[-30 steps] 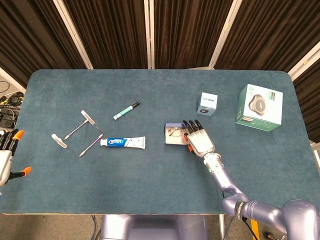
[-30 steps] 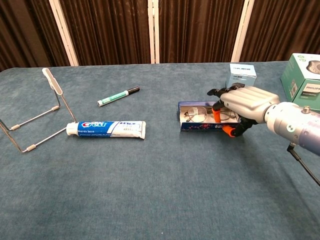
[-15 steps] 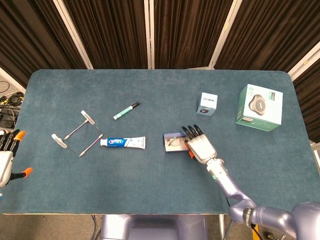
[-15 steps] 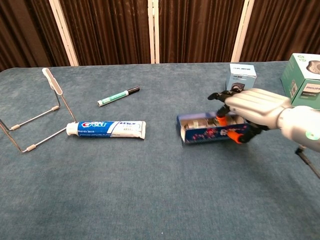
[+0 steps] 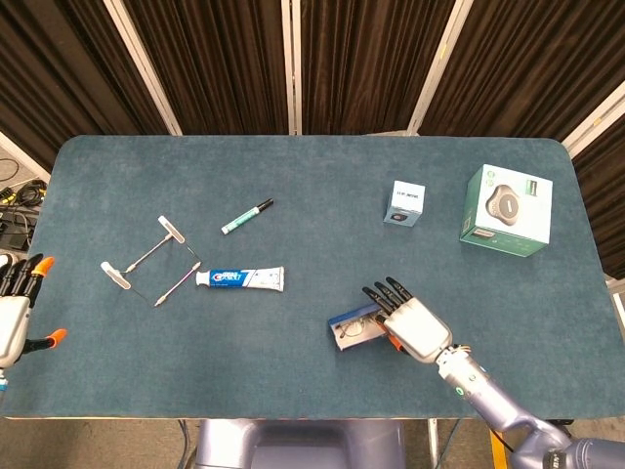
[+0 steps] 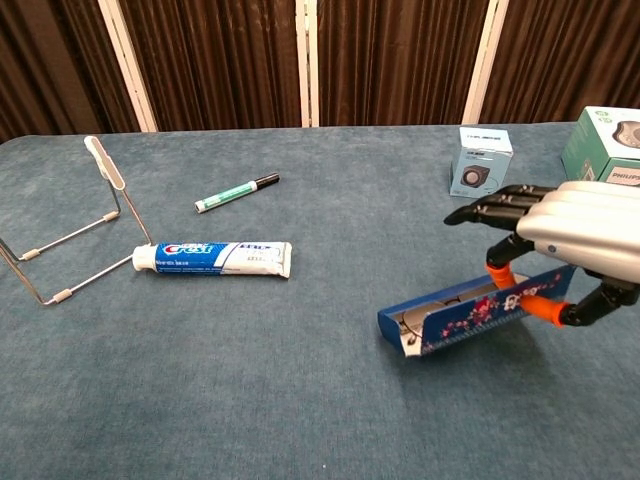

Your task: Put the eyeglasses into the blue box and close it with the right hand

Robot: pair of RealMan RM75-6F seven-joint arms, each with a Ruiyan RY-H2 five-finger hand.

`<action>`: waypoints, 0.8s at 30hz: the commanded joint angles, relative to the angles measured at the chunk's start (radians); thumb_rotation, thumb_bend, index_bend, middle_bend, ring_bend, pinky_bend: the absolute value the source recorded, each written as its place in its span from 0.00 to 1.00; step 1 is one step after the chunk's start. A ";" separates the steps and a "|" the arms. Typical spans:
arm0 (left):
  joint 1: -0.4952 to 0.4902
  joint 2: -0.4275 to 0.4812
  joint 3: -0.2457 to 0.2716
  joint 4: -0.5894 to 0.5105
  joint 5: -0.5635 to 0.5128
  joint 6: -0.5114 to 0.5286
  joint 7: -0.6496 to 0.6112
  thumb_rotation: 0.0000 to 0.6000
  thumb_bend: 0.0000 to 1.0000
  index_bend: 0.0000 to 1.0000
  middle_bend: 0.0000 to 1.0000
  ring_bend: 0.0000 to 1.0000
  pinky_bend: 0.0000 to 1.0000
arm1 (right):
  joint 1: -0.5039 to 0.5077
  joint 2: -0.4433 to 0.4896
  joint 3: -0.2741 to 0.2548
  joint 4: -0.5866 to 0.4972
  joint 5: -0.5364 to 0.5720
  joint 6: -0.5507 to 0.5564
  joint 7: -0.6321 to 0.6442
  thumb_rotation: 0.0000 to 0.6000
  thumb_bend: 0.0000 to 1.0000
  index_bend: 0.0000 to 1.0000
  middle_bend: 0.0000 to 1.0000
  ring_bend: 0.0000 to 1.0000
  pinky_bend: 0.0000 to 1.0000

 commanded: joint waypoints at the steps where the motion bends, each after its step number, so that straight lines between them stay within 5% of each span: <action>1: -0.003 -0.003 -0.001 0.000 -0.004 -0.003 0.006 1.00 0.00 0.00 0.00 0.00 0.00 | 0.008 -0.008 0.007 -0.003 0.007 -0.026 -0.011 1.00 0.44 0.66 0.04 0.00 0.00; 21: -0.005 -0.003 -0.003 0.008 -0.010 -0.008 0.001 1.00 0.00 0.00 0.00 0.00 0.00 | 0.089 -0.093 0.096 -0.011 0.219 -0.195 -0.233 1.00 0.44 0.65 0.03 0.00 0.00; 24: -0.005 -0.003 -0.002 0.008 -0.008 -0.008 -0.002 1.00 0.00 0.00 0.00 0.00 0.00 | 0.095 -0.117 0.104 0.000 0.240 -0.186 -0.276 1.00 0.44 0.56 0.03 0.00 0.00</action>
